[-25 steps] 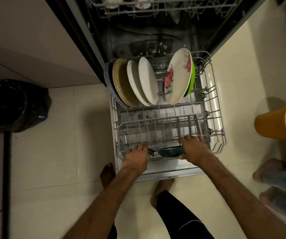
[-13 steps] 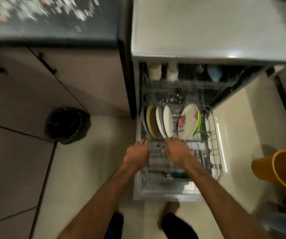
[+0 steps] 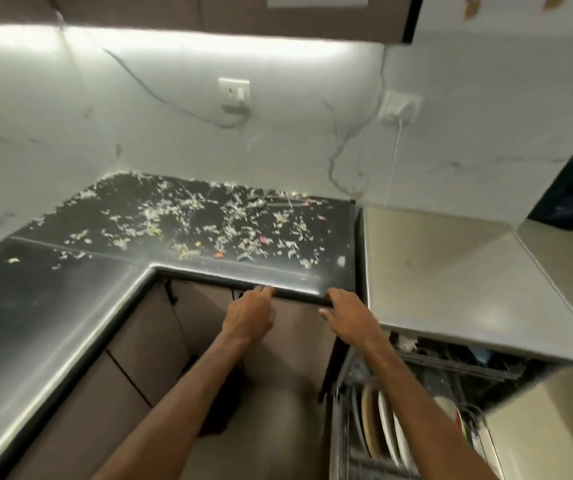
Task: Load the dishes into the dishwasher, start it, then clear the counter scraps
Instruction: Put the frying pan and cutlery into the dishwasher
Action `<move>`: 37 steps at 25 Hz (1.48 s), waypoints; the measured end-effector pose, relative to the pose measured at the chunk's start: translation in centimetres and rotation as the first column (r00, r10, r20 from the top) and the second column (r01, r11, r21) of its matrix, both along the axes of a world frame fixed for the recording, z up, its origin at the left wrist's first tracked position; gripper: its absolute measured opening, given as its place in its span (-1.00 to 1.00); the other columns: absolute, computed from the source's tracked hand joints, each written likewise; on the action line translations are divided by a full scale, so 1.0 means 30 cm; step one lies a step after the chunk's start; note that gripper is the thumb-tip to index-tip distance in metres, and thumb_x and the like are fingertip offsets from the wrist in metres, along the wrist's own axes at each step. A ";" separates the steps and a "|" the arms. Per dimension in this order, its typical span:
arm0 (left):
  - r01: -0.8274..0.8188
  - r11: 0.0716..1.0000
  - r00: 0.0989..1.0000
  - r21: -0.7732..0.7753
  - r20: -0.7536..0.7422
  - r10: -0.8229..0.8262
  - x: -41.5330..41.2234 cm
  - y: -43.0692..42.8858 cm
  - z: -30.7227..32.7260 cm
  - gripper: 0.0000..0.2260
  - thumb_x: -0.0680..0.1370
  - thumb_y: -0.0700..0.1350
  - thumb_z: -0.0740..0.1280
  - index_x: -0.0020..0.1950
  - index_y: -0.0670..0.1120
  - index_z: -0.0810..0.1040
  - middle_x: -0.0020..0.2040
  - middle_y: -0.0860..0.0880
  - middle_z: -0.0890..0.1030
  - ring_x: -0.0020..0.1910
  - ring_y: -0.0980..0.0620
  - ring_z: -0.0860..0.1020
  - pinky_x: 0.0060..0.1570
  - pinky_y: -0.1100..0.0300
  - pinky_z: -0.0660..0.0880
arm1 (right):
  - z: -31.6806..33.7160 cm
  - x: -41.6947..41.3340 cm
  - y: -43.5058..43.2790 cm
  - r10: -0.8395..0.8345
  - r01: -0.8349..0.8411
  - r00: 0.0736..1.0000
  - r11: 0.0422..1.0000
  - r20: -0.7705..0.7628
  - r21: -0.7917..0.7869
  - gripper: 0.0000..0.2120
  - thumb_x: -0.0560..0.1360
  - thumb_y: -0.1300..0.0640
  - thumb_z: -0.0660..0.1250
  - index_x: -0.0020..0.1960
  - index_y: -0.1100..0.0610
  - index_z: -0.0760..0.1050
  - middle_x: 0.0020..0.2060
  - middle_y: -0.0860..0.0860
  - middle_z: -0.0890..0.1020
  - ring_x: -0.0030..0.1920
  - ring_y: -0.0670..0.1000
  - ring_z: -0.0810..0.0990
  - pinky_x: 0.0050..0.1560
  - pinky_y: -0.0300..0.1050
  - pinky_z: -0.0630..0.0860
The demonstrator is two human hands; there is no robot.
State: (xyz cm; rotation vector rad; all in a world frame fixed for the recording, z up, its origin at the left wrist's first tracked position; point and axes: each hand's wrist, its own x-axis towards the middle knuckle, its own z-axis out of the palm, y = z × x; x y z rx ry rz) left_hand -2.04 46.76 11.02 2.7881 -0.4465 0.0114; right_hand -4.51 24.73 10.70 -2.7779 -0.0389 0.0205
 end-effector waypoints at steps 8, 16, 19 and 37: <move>-0.076 0.996 0.996 -0.056 0.036 0.078 0.314 0.128 0.006 -0.62 0.61 -0.02 0.26 0.42 -0.06 0.41 0.31 -0.04 0.55 0.21 -0.06 0.57 0.10 -0.01 0.54 | 0.041 0.391 0.085 0.054 -0.054 0.998 0.999 0.036 -0.007 -0.60 0.57 -0.02 0.33 0.33 0.15 0.47 0.24 0.10 0.58 0.26 0.11 0.51 0.25 -0.05 0.44; -0.113 0.994 0.994 0.000 0.002 0.113 0.910 0.039 -0.145 -0.64 0.61 -0.03 0.23 0.41 -0.03 0.40 0.30 -0.02 0.55 0.20 -0.04 0.57 0.11 0.01 0.55 | -0.123 1.066 0.045 0.120 -0.120 0.993 0.993 -0.015 0.018 -0.69 0.61 0.01 0.28 0.29 0.14 0.48 0.20 0.06 0.57 0.21 0.06 0.52 0.26 -0.04 0.45; -0.162 0.987 0.984 -0.007 -0.068 0.162 1.111 -0.005 -0.176 -0.62 0.63 -0.07 0.22 0.45 -0.03 0.36 0.34 -0.02 0.54 0.22 0.04 0.55 0.20 0.10 0.52 | -0.131 1.337 0.028 0.175 -0.177 0.981 0.984 -0.079 -0.009 -0.70 0.63 0.06 0.26 0.32 0.12 0.44 0.23 0.06 0.55 0.21 0.01 0.51 0.28 -0.09 0.43; -0.411 0.909 0.908 -0.063 -0.115 0.403 1.396 0.140 -0.260 -0.58 0.65 0.02 0.15 0.51 0.01 0.27 0.36 0.04 0.49 0.28 0.06 0.49 0.26 0.09 0.47 | -0.263 2.140 0.196 0.501 -0.515 0.855 0.785 -0.137 -0.344 -0.51 0.63 0.10 0.25 0.53 0.04 0.23 0.48 0.07 0.35 0.47 0.08 0.30 0.49 0.00 0.27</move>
